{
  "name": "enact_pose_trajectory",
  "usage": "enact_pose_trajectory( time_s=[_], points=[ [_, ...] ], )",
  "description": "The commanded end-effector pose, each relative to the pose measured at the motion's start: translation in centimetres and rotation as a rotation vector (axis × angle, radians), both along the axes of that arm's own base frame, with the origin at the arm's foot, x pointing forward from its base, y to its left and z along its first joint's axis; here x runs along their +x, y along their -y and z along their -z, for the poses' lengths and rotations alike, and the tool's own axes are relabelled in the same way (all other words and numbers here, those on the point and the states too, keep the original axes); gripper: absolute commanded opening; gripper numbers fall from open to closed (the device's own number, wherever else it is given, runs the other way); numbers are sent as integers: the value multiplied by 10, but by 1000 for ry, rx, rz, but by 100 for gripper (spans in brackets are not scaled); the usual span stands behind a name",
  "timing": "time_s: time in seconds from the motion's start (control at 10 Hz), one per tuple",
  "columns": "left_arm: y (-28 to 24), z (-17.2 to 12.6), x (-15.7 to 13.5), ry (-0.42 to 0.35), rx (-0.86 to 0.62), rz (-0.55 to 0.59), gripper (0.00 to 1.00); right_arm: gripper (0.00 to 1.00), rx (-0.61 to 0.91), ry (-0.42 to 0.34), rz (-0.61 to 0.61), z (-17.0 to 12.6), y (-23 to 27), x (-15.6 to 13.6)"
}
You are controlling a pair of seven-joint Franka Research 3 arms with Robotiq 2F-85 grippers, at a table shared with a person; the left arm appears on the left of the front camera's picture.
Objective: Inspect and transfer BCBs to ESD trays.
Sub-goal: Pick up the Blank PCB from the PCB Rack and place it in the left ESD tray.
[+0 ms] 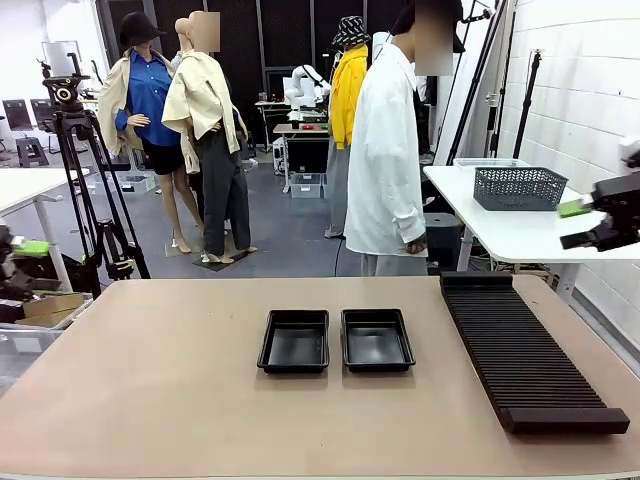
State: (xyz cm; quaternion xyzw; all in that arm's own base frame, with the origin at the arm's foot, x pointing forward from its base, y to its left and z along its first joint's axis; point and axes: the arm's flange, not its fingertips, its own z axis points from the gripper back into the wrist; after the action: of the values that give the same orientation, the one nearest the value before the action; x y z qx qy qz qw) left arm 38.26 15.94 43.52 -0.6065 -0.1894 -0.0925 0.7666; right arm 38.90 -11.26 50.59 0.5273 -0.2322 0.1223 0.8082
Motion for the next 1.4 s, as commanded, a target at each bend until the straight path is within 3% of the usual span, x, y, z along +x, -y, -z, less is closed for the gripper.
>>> enact_pose_trajectory(
  time_s=[0.0, 0.5, 0.8, 0.9, 1.0, 1.3],
  points=[
    [-23, 9, 14, -68, -43, -6, 100, 100, 127, 10, 13, 24, 29, 2],
    [-54, -5, -2, 7, -95, -19, 100, 100, 254, 32, 46, 55, 64, -13],
    [-55, -8, -2, 22, -98, -15, 100, 100, 256, 39, 55, 55, 63, -14],
    [-54, -7, -5, 51, -141, -16, 100, 100, 262, 83, 72, 50, 63, -16],
    [-52, -9, -2, -9, -81, -14, 100, 100, 237, 6, 52, 57, 63, -14],
    [-52, -9, -2, -9, -81, -14, 100, 100, 237, 6, 52, 57, 63, -14]
  ],
)
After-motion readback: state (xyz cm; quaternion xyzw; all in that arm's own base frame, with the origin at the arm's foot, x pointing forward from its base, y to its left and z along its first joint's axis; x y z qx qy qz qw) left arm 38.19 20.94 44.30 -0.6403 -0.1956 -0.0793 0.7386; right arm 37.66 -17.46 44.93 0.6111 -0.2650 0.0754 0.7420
